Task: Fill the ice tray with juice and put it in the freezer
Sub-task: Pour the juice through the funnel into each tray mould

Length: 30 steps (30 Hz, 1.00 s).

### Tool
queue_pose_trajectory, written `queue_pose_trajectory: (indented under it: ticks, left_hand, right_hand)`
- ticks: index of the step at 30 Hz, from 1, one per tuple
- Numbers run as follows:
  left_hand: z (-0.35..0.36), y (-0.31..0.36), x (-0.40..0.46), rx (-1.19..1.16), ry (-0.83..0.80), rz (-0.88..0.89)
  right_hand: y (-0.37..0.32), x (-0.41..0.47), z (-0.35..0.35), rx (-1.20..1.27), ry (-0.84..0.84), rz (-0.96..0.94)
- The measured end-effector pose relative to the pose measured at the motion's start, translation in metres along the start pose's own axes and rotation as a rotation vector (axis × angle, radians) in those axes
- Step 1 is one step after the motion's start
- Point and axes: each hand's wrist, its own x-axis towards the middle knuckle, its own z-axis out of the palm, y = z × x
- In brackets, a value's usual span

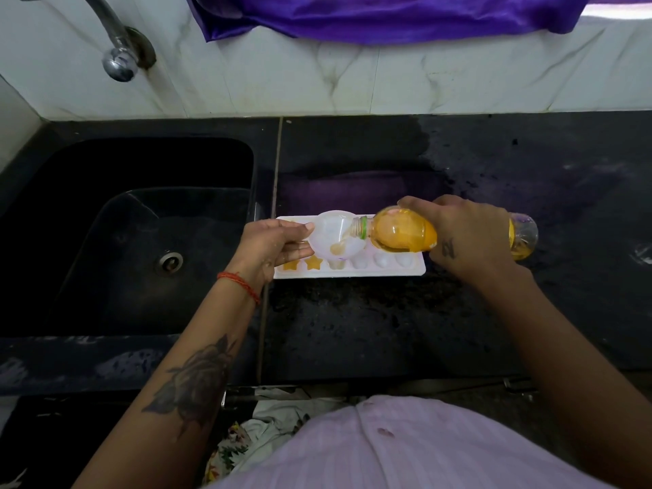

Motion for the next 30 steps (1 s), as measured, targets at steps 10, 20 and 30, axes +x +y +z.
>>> queue_pose_trajectory:
  ticks: [10,20,30]
  left_hand:
    - [-0.001,0.002,-0.001,-0.009,0.002,-0.008]
    - [0.020,0.005,0.002,0.002,-0.053,-0.023]
    - [0.035,0.002,0.005,0.032,-0.065,-0.048]
  right_hand:
    - [-0.001,-0.001,0.001,0.077,0.018,0.030]
    - [0.013,-0.014,-0.002,0.164,0.038,0.091]
    - [0.027,-0.020,0.000,0.010,0.023,0.088]
